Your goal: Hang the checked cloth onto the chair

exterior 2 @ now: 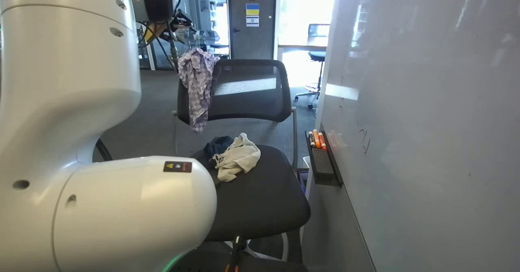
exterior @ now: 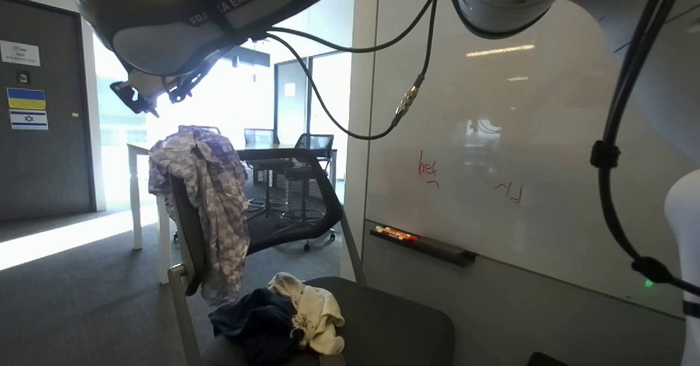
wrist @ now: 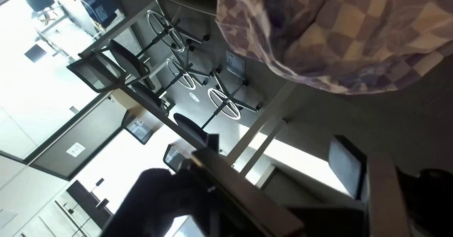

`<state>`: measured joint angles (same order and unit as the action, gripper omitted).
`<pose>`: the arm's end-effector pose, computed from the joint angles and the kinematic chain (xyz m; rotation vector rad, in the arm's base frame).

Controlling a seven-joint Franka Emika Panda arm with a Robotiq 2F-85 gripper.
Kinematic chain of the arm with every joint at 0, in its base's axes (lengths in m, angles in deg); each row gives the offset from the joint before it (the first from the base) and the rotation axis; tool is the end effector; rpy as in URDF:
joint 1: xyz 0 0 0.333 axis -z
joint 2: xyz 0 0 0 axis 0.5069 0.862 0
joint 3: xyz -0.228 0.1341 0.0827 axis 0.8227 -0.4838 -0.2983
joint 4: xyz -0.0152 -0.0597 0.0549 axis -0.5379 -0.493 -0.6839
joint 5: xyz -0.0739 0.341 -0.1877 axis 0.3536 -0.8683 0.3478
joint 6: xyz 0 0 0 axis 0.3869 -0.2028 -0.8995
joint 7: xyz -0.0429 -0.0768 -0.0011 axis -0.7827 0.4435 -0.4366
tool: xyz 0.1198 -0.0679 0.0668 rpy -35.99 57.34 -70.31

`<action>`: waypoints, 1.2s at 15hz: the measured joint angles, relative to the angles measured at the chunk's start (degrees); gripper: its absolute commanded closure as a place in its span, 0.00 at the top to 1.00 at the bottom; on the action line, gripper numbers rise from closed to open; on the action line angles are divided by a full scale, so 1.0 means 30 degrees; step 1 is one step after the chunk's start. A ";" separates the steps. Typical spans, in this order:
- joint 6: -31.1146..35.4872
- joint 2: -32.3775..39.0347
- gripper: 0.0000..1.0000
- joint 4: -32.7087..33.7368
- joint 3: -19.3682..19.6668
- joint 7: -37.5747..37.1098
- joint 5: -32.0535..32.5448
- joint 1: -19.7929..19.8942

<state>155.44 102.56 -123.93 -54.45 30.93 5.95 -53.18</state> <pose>0.6918 0.2980 0.4688 2.2631 0.3392 1.0180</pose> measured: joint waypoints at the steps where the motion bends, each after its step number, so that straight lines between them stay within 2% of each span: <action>1: -0.0288 0.0084 1.00 0.0131 0.0000 0.0052 -0.0212 -0.0044; 10: -0.9329 0.0527 1.00 0.1605 -0.0004 0.1309 -0.4923 -0.0990; 15: -1.2761 0.1222 1.00 0.3083 0.0021 0.2216 -0.8940 -0.1045; 18: -1.3090 0.0130 1.00 0.1062 0.0024 0.2416 -1.1263 0.0418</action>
<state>116.17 102.95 -120.75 -54.38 38.18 -27.84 -51.93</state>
